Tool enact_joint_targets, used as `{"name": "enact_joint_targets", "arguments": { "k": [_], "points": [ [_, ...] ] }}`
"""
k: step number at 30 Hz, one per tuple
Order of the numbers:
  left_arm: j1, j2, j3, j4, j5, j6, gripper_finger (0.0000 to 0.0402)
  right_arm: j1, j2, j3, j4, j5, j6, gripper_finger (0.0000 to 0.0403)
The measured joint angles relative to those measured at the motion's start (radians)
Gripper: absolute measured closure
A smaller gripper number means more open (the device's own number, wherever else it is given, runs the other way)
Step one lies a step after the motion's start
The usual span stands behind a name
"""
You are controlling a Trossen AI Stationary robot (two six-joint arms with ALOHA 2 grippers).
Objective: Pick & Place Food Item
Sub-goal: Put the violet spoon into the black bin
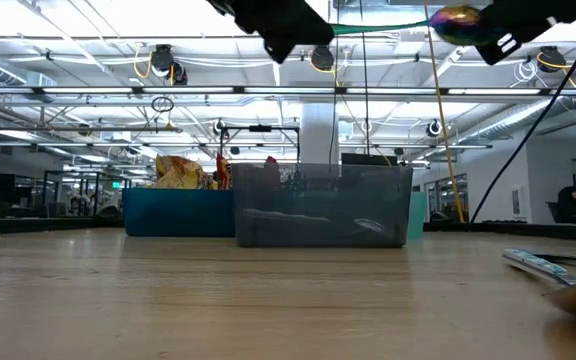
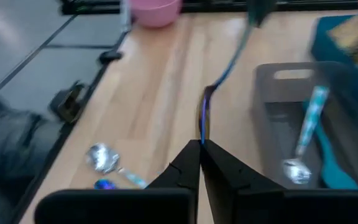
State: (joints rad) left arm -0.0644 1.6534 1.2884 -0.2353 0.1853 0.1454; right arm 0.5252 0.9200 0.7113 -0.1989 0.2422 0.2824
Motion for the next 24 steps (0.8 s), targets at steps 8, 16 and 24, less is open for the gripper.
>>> {"name": "enact_joint_targets", "arguments": {
  "k": [8, 16, 24],
  "points": [
    [0.003, -0.11, -0.032, -0.159, -0.177, -0.068, 0.0396, 0.002, -0.014, 0.001, -0.022, 0.095, 0.046, 0.0372],
    [0.02, -0.162, -0.159, -0.115, -0.269, -0.202, 0.0397, 0.003, -0.125, 0.001, -0.048, 0.08, -0.006, 0.0358],
    [0.019, -0.098, -0.212, -0.064, -0.283, -0.361, 0.0397, 0.0, -0.168, 0.001, -0.061, 0.097, -0.045, 0.0359]
  ]
}}
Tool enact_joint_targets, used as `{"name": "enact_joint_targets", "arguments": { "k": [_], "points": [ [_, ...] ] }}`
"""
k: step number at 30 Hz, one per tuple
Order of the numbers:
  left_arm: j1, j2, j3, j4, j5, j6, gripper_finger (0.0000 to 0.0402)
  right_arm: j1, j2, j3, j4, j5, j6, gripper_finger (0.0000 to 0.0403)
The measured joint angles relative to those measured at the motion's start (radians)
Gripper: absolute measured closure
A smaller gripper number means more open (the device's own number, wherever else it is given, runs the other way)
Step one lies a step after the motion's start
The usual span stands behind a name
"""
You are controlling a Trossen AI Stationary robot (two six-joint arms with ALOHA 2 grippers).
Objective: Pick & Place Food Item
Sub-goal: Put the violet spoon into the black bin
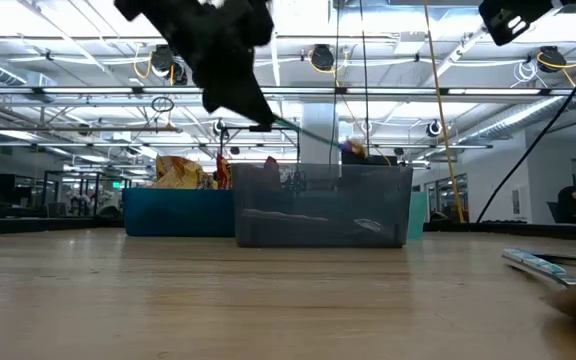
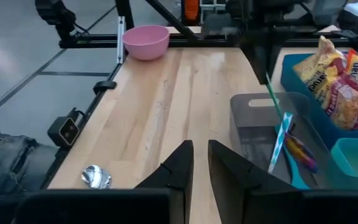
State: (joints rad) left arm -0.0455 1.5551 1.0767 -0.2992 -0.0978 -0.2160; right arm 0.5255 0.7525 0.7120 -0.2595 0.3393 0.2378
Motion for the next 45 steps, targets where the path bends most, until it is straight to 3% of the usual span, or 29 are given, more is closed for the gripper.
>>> {"name": "enact_joint_targets", "arguments": {
  "k": [16, 21, 26, 32, 39, 45],
  "points": [
    [0.013, 0.083, 0.001, 0.095, -0.005, -0.049, 0.0382, 0.0, -0.004, -0.068, 0.047, 0.002, -0.015, 0.0365],
    [0.019, 0.099, 0.001, 0.091, -0.008, -0.051, 0.0395, 0.0, -0.003, -0.069, 0.065, 0.002, -0.022, 0.0365],
    [0.026, 0.11, 0.001, 0.083, -0.007, -0.068, 0.0379, 0.0, -0.004, -0.07, 0.067, 0.003, -0.022, 0.0369],
    [0.026, 0.11, 0.001, 0.092, -0.007, -0.056, 0.0395, 0.0, -0.003, -0.07, 0.069, 0.003, -0.019, 0.0367],
    [0.025, 0.11, 0.001, 0.092, -0.007, -0.057, 0.0366, 0.0, -0.003, -0.07, 0.069, 0.004, -0.019, 0.0371],
    [0.025, 0.11, 0.001, 0.092, -0.008, -0.049, 0.0386, 0.0, -0.003, -0.07, 0.069, 0.004, -0.019, 0.0369]
  ]
}}
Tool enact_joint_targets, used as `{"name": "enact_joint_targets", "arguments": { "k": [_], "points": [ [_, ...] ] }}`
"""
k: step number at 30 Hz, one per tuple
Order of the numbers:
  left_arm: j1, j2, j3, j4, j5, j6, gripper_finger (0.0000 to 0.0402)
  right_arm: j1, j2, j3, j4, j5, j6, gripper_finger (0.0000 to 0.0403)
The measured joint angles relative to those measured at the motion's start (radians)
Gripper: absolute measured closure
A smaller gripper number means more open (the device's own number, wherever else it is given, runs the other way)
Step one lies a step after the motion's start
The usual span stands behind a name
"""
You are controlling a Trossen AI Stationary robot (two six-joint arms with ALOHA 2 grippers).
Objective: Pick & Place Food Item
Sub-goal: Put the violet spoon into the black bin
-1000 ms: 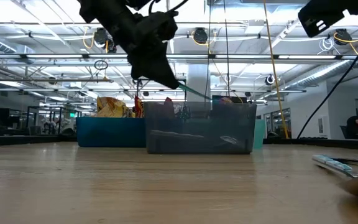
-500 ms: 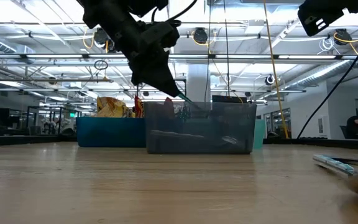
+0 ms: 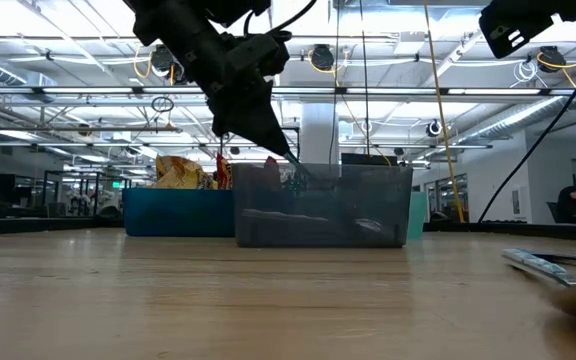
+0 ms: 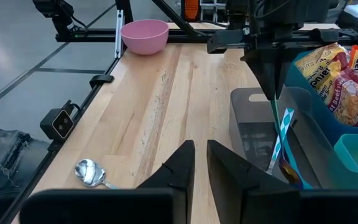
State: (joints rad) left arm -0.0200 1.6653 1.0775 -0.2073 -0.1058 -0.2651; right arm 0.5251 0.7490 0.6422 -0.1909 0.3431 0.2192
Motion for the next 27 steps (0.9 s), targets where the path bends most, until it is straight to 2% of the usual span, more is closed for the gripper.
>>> {"name": "enact_joint_targets", "arguments": {
  "k": [3, 6, 13, 17, 20, 27],
  "points": [
    [0.0, 0.0, 0.0, 0.0, 0.0, -0.003, 0.0391, 0.0, 0.0, 0.0, 0.0, 0.0, 0.0, 0.0369],
    [0.0, 0.0, 0.0, 0.0, -0.001, -0.005, 0.0366, 0.0, 0.0, 0.0, 0.003, 0.0, 0.0, 0.0368],
    [0.005, 0.0, 0.0, 0.003, -0.117, -0.059, 0.0218, 0.0, 0.0, 0.0, 0.043, -0.003, -0.047, 0.0345],
    [0.015, 0.0, 0.001, 0.003, -0.11, -0.055, 0.0145, 0.0, 0.005, 0.0, 0.058, -0.009, -0.067, 0.0325],
    [0.016, 0.0, 0.001, 0.003, -0.097, -0.054, 0.0107, 0.0, 0.026, -0.022, 0.105, -0.083, -0.067, 0.0304],
    [0.013, 0.0, 0.001, 0.003, -0.096, -0.054, 0.0061, 0.001, 0.12, -0.184, 0.45, -0.327, -0.025, 0.0253]
  ]
}}
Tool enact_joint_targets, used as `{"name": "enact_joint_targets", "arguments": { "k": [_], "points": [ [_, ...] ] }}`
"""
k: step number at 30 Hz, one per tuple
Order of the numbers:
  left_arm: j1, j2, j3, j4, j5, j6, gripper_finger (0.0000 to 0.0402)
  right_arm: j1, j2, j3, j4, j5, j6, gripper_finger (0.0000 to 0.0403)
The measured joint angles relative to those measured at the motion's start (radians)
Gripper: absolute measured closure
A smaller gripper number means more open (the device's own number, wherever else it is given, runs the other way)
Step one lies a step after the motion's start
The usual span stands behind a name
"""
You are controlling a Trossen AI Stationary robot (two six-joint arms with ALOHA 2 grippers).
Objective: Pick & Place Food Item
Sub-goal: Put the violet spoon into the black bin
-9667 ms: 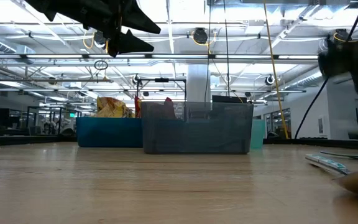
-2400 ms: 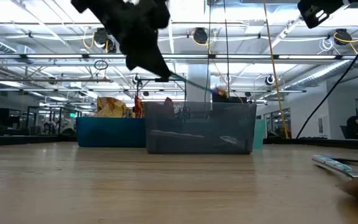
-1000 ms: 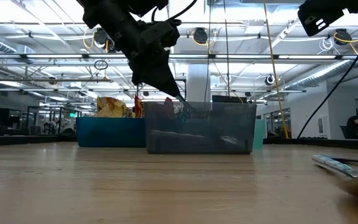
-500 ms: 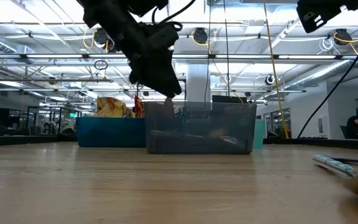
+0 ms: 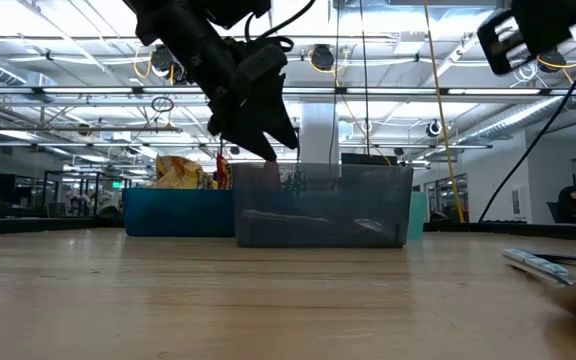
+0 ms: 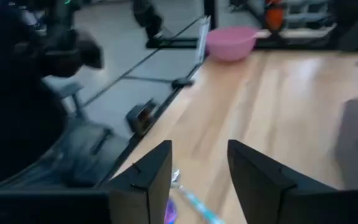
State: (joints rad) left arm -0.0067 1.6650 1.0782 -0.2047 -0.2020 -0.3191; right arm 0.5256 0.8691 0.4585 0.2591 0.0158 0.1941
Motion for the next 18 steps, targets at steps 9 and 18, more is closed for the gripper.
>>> {"name": "enact_joint_targets", "arguments": {
  "k": [9, 18],
  "points": [
    [0.001, 0.0, 0.0, 0.0, 0.0, -0.005, 0.0055, 0.182, 0.174, 0.061, -0.017, 0.282, -0.099, 0.0243],
    [0.001, 0.0, 0.0, 0.0, 0.002, -0.055, 0.0055, 0.33, 0.409, 0.244, -0.434, 0.428, 0.126, 0.0243]
  ]
}}
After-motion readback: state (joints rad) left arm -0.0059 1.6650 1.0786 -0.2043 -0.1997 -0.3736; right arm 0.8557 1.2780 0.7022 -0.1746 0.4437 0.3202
